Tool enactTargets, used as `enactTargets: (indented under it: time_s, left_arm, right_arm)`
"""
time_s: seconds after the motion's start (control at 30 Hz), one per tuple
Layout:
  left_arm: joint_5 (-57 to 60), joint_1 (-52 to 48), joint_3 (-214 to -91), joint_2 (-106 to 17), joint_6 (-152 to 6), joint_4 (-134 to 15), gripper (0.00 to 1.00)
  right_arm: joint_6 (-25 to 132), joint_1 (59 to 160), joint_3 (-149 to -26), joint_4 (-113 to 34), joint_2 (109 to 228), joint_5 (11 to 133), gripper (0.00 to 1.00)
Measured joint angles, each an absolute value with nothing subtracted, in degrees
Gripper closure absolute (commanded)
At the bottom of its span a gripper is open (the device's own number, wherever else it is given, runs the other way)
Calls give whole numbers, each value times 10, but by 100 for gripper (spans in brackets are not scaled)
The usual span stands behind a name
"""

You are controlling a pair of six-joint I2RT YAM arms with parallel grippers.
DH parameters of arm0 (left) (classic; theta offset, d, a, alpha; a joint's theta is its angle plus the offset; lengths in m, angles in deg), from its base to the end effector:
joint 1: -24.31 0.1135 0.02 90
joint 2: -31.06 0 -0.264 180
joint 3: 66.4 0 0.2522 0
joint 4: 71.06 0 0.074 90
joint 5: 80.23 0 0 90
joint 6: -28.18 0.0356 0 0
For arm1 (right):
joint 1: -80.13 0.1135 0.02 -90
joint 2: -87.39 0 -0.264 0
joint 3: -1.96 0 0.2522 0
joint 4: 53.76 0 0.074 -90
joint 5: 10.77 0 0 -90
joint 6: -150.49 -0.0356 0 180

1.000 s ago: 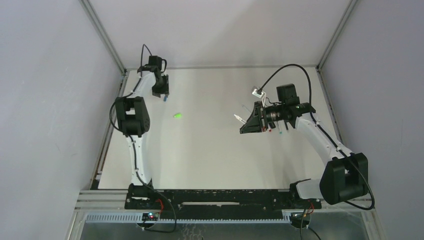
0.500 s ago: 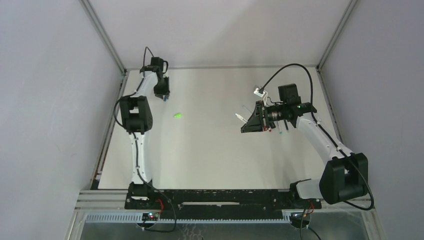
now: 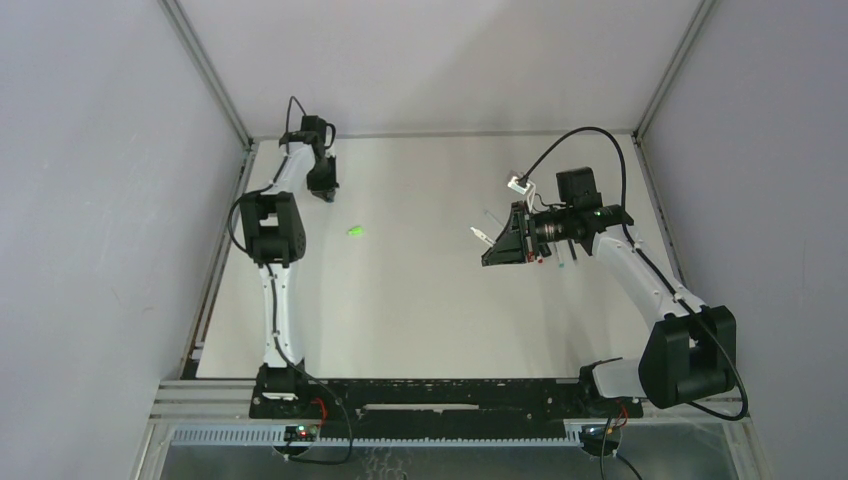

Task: Insert the pens into the pen caps
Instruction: Pick up the pen cap from the center of the board, then place the pen cap at the center of the board.

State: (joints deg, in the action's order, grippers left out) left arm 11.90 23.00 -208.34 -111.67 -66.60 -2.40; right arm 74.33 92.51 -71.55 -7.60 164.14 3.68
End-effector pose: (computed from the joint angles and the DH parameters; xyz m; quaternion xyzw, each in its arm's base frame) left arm 0.5206 -0.0106 0.1673 -0.0331 0.9832 0.0088 0.1791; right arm 0.2517 0.0905 0.2933 -0.3751 0.6738 0.5710 0.2815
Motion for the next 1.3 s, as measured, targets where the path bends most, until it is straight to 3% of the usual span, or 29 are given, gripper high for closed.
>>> enactTargets:
  time_s: [0.13, 0.33, 0.6, 0.73, 0.87, 1.07, 1.3]
  left_arm:
    - [111, 230, -2083, -1117, -668, -22, 100]
    - [90, 230, -2059, -1101, -668, -36, 100]
    - [46, 197, -1880, -922, -636, -85, 100]
    - [16, 119, -1796, -800, -591, -128, 100]
    - [-9, -20, -1648, -689, -557, -182, 100]
    - [3, -181, -1497, -672, -554, -213, 99]
    - [69, -269, -1472, -680, -542, -200, 93]
  right_arm:
    - [744, 925, -715, -76, 1641, 37, 100]
    - [743, 924, -715, -76, 1641, 35, 100]
    - [748, 921, -715, -74, 1635, 33, 100]
    - [754, 915, -715, -66, 1618, 31, 100]
    - [760, 893, -716, -60, 1592, 18, 100]
    - [770, 864, -718, -46, 1569, -2, 100]
    - [776, 861, -722, -41, 1569, -15, 100]
